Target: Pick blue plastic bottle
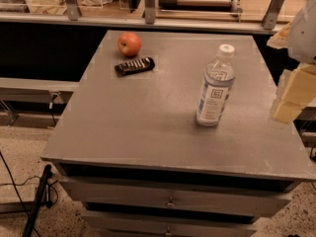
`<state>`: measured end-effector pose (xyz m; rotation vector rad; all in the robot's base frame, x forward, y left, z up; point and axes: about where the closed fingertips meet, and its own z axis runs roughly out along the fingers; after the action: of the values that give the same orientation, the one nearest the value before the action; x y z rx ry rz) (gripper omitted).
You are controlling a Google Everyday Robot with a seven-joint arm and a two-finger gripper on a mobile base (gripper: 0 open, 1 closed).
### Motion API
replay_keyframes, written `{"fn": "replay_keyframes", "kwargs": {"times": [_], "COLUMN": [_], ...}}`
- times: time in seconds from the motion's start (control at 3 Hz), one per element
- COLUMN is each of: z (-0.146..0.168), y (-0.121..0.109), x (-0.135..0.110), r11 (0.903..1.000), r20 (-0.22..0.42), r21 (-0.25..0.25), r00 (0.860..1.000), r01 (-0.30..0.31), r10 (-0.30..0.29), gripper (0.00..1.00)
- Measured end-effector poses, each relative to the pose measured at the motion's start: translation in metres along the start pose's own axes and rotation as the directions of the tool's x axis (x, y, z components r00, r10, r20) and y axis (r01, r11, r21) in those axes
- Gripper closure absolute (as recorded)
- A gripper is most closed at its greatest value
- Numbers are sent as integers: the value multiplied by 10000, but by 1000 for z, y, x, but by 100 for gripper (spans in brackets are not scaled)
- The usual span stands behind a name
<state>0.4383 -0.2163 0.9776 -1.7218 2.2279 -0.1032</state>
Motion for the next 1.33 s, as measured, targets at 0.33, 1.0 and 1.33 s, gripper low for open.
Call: {"fn": "replay_keyframes", "kwargs": {"times": [0.33, 1.0, 1.33], "z": [0, 16, 39], "y": [0, -17, -29], "x": [0, -27, -51], "r11": [10000, 9979, 9916], "r20": [1, 1604, 2651], "r21": [2, -630, -1253], "r00": [10000, 9870, 9642], "r01": [0, 146, 309], "r10": [0, -43, 35], "gripper": [0, 0, 0]}}
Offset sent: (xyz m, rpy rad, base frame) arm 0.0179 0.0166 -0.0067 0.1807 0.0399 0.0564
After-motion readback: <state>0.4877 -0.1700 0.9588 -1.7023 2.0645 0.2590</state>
